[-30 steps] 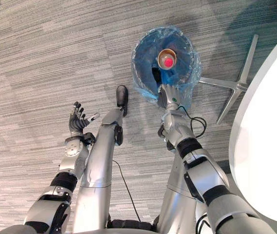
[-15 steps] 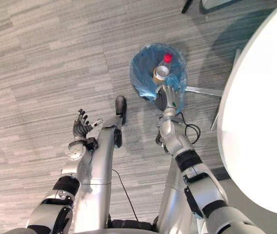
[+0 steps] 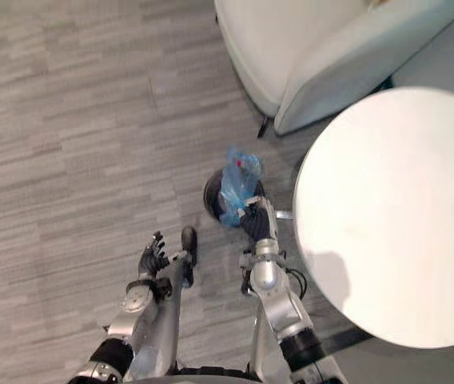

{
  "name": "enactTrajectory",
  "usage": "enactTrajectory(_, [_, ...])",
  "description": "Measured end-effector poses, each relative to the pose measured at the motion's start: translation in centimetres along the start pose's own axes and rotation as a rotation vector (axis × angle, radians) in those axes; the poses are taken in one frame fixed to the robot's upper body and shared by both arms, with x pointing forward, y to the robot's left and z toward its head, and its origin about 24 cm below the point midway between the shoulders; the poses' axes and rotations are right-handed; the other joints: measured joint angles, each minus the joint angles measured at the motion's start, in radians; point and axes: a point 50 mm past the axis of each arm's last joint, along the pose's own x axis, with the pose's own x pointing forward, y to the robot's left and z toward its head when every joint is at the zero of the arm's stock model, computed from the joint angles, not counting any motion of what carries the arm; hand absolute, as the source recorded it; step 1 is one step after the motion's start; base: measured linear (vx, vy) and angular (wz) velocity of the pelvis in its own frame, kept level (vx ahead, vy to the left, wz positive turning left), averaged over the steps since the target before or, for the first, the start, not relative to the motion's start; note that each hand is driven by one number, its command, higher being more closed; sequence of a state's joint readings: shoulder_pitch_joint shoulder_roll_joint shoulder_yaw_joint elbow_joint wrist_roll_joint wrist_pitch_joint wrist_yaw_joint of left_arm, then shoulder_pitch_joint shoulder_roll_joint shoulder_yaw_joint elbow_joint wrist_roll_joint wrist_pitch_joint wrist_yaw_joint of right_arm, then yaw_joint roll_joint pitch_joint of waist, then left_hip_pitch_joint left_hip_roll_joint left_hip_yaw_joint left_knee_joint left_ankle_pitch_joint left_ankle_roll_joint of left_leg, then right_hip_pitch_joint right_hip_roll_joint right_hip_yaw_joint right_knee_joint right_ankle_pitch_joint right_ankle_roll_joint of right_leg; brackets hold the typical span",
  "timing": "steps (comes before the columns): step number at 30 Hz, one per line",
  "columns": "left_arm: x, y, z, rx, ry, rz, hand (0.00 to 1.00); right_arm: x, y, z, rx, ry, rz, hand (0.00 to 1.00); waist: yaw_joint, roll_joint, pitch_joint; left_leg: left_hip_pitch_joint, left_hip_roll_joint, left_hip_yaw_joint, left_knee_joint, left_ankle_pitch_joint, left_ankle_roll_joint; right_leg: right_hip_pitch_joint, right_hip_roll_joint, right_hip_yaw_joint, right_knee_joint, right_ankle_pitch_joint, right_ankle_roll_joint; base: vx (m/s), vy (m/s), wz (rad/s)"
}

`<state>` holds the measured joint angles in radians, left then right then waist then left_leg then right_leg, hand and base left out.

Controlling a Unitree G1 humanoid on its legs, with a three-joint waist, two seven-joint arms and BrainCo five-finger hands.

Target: Gather rubbish on tea table into small bin, then transfer packed bag to large trash can.

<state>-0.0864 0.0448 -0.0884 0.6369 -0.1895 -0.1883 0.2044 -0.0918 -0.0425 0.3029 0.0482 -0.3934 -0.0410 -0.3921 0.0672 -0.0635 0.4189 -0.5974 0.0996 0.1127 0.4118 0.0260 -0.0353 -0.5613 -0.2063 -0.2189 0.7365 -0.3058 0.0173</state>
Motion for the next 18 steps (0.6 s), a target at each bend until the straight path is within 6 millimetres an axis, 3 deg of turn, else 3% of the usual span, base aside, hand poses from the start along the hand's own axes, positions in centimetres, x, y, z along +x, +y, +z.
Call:
enactTrajectory(4, [-1.7, 0.5, -2.8, 0.039, 0.089, -0.006, 0.0, -1.9, 0.5, -0.2, 0.051, 0.005, 0.059, 1.0, 0.0, -0.004, -0.092, 0.129, -0.003, 0.017, -0.127, 0.01, -0.015, 0.116, 0.017, -0.003, -0.115, 0.021, 0.012, 0.16, -0.024, -0.09])
enactTrajectory(8, [-2.9, 1.1, -5.1, 0.095, 0.174, -0.023, 0.0, -3.5, 0.5, -1.2, 0.095, 0.053, 0.12, 1.0, -0.005, -0.004, -0.174, 0.261, -0.015, 0.025, -0.294, 0.064, -0.023, 0.221, 0.032, -0.014, -0.24, 0.048, 0.021, 0.19, -0.015, -0.03])
enactTrajectory(12, [-3.4, 2.1, -5.9, 0.16, 0.202, -0.025, 0.0, -3.5, 0.3, -1.6, 0.153, 0.083, 0.152, 1.0, -0.028, 0.003, -0.201, 0.348, -0.013, 0.011, -0.39, 0.105, -0.023, 0.322, 0.057, -0.037, -0.354, 0.081, 0.026, 0.19, -0.002, 0.05])
enactTrajectory(18, [-4.3, 2.8, -5.5, 0.181, 0.167, -0.052, 0.0, -3.6, -0.3, -2.8, 0.198, 0.124, 0.199, 1.0, -0.028, 0.037, -0.27, 0.46, -0.02, 0.012, -0.449, 0.107, -0.026, 0.492, 0.08, -0.054, -0.534, 0.136, 0.046, 0.13, 0.013, 0.0])
